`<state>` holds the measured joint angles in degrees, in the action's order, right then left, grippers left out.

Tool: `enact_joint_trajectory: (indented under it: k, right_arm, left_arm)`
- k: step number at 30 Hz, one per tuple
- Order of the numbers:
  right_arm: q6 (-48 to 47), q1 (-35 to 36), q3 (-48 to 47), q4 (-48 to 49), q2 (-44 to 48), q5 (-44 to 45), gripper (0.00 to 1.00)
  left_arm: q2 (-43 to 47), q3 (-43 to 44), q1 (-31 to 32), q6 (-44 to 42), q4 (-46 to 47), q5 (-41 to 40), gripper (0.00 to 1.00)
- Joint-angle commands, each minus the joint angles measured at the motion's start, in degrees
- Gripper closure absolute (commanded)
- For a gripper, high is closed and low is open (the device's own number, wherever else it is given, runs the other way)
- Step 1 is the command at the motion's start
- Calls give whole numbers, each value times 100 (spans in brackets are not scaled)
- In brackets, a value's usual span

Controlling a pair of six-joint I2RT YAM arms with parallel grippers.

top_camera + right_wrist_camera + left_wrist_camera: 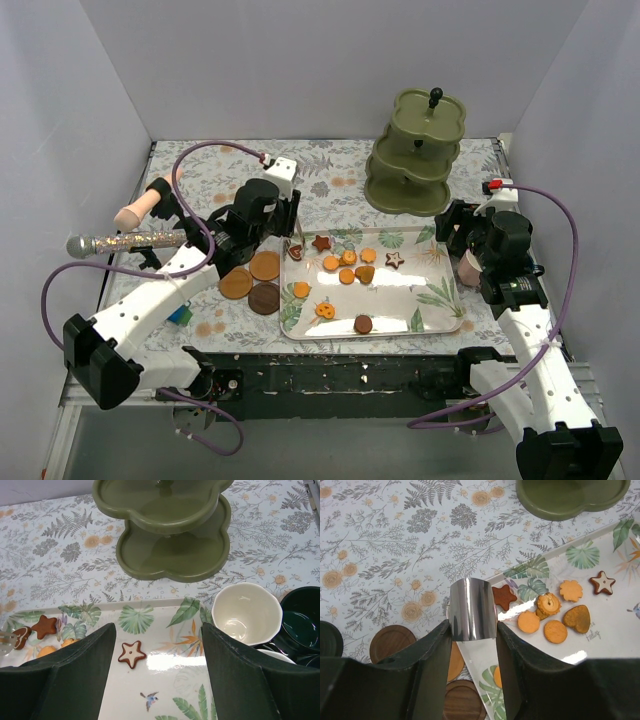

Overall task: Serve the afternoon tea
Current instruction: Pick up the desert from the tray.

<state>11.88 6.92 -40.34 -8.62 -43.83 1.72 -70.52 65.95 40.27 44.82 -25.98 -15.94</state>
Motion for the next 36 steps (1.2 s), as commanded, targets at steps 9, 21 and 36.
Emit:
enact_joint_trajectory:
  k: [9, 21, 36]
  right_arm:
    - [-19, -6, 52, 150, 68, 48, 23]
    - [-19, 2, 35, 142, 68, 31, 23]
    - [-28, -6, 35, 133, 68, 31, 23]
  left_arm:
    - [-172, -135, 7, -158, 567, -181, 60]
    - [-181, -408, -63, -167, 778, -146, 58]
    - [-173, -540, -195, -114, 866, 39, 63]
